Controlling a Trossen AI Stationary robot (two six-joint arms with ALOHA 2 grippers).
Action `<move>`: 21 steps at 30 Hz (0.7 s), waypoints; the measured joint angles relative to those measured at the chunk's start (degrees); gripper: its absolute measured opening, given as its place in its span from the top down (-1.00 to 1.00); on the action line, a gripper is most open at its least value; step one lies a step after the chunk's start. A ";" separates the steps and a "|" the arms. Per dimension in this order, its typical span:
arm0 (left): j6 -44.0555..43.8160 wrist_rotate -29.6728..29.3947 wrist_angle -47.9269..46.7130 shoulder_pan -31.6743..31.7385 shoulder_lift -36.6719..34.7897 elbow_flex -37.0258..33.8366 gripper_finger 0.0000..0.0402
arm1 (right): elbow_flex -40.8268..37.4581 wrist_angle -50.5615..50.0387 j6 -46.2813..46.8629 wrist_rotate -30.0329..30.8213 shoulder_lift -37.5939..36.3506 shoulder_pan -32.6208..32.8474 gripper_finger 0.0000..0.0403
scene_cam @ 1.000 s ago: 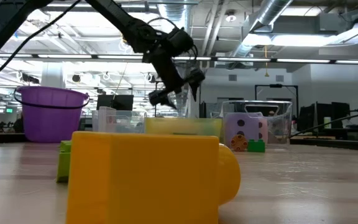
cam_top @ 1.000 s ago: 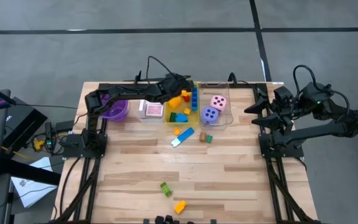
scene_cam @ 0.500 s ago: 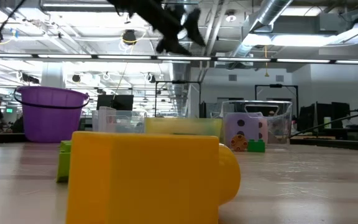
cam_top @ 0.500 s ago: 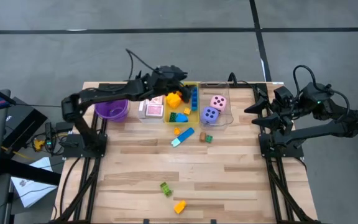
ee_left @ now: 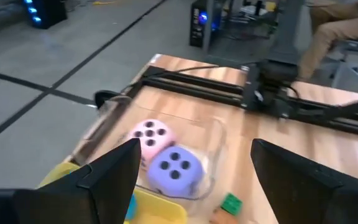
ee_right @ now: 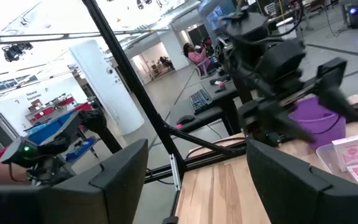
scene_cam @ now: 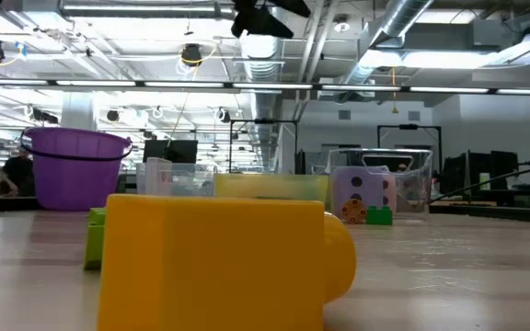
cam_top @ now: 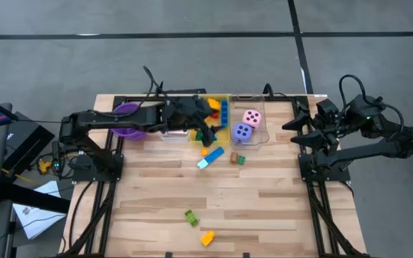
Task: Pick & Place Toys
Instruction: Put the green gamepiece into the yellow bin
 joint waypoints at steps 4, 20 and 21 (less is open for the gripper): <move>-0.13 -1.46 0.10 -2.66 0.00 0.00 -0.50 | 0.00 0.03 0.02 0.00 -0.01 0.00 -0.32; -2.66 0.62 -7.82 -15.61 0.03 0.00 -0.53 | 0.00 0.02 -0.02 1.96 0.02 0.00 -0.32; -3.12 1.00 -8.83 -16.60 0.04 0.00 -0.53 | 0.00 0.09 -0.02 3.03 0.26 0.00 -0.32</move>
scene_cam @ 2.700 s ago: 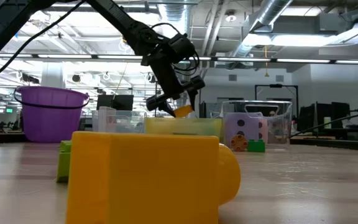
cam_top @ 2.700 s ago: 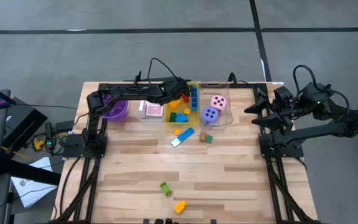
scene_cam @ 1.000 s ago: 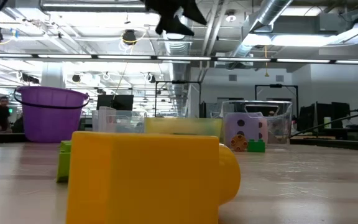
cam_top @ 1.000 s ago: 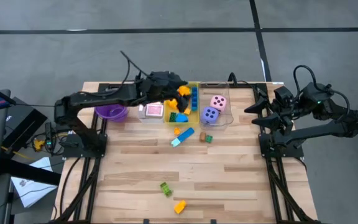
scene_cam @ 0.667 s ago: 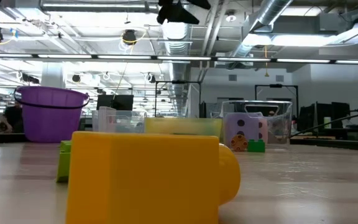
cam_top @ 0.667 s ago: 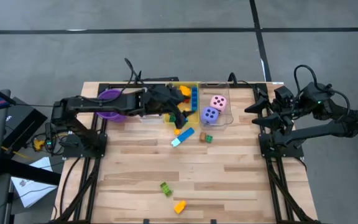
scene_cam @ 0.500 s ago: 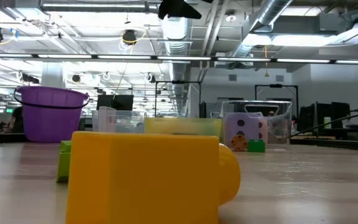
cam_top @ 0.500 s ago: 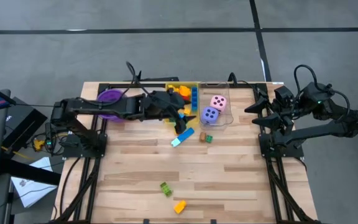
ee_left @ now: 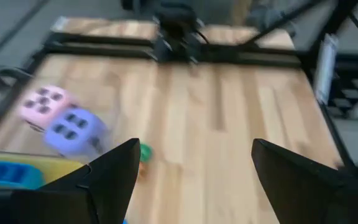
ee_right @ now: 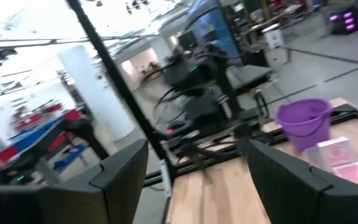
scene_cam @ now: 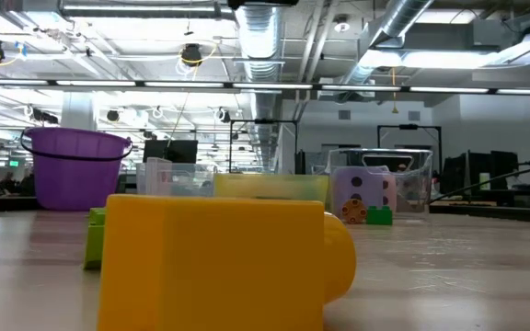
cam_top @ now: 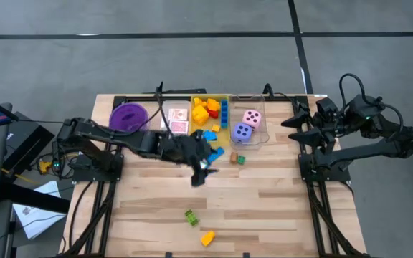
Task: Pick & Place Toys
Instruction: Put the green gamepiece into the yellow bin
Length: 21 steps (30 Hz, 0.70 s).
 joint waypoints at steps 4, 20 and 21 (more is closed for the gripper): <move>-0.37 1.68 -4.60 -4.23 0.02 0.00 -0.53 | 0.00 1.45 0.05 3.43 1.18 -0.02 -0.32; 9.33 5.01 -13.08 -17.19 0.07 -6.57 -0.53 | -0.04 18.94 10.88 4.77 13.45 3.54 -0.32; 10.48 5.01 -12.68 -17.48 0.07 -7.33 -0.53 | -0.02 20.48 11.90 4.76 14.45 4.53 -0.32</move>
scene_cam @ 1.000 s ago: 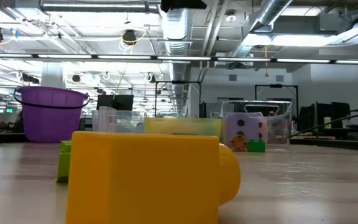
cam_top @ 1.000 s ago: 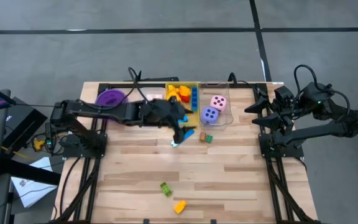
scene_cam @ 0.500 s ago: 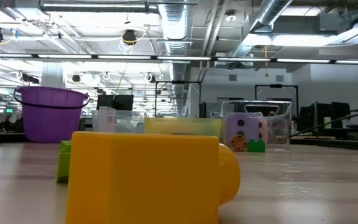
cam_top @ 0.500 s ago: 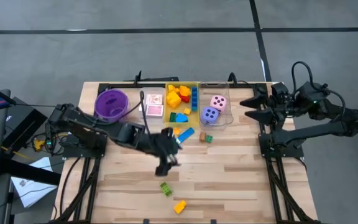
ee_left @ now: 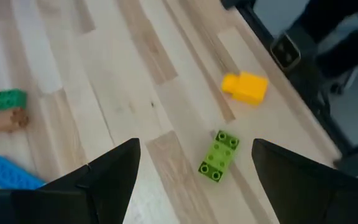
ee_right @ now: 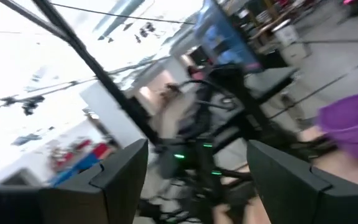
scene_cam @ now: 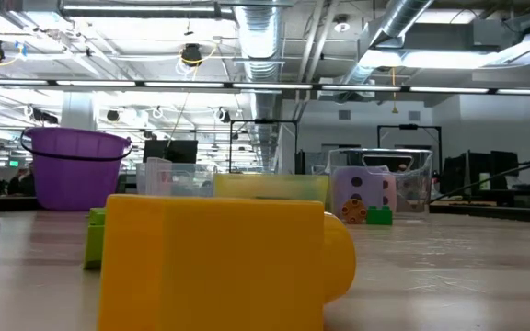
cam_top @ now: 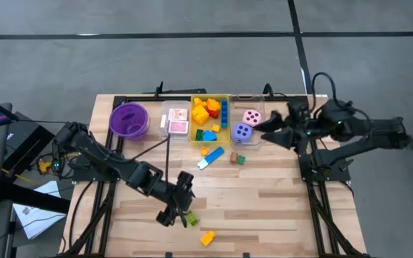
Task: Pick & Place Toys
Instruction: Put the green gamepiece into the yellow bin
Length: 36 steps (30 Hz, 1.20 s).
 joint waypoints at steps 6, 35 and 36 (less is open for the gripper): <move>5.87 0.17 4.04 -0.83 0.00 -5.47 -0.53 | 0.00 10.06 5.36 0.40 6.56 7.36 -0.32; 9.15 3.27 26.59 -2.13 11.59 -19.44 -0.53 | 0.07 31.03 -7.26 20.76 12.59 31.74 -0.32; 9.14 3.28 27.42 -2.05 12.19 -19.45 -0.53 | 0.07 31.05 -7.26 20.76 12.59 31.75 -0.32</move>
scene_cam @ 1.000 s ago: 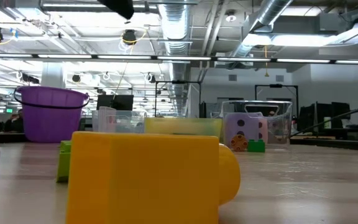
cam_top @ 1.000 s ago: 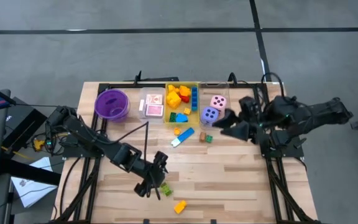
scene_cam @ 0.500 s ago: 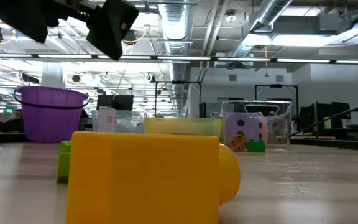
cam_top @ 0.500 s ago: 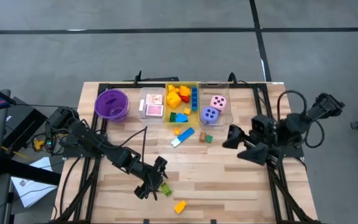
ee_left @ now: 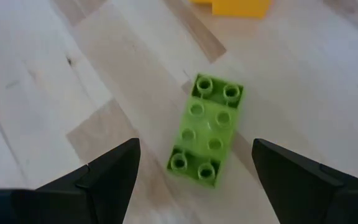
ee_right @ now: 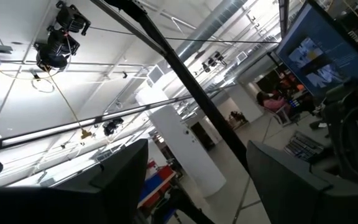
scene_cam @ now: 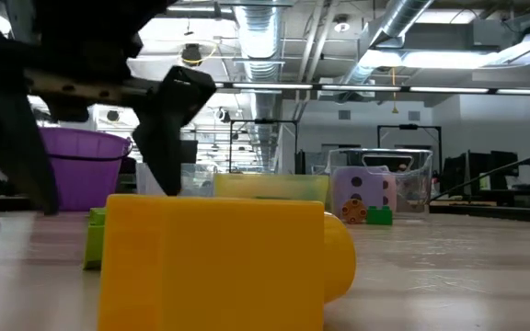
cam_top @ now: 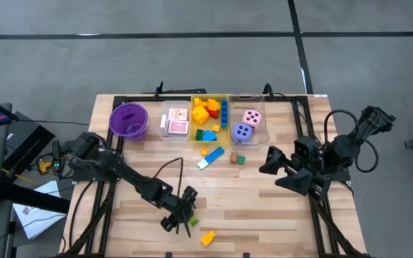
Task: Pick & Place Toys
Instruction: Put the green gamepiece into the yellow bin
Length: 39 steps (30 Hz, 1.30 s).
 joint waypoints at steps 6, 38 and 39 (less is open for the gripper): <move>-0.82 -0.02 1.40 0.01 2.28 0.04 -0.51 | 0.00 0.00 0.38 0.00 0.00 0.55 -0.32; -17.19 -0.71 5.64 0.06 2.58 0.13 0.50 | -0.02 -0.83 0.46 -0.15 0.00 1.76 -0.32; -17.09 -0.68 5.64 0.04 2.58 0.13 0.50 | -0.02 -0.83 0.46 -0.17 0.00 1.78 -0.32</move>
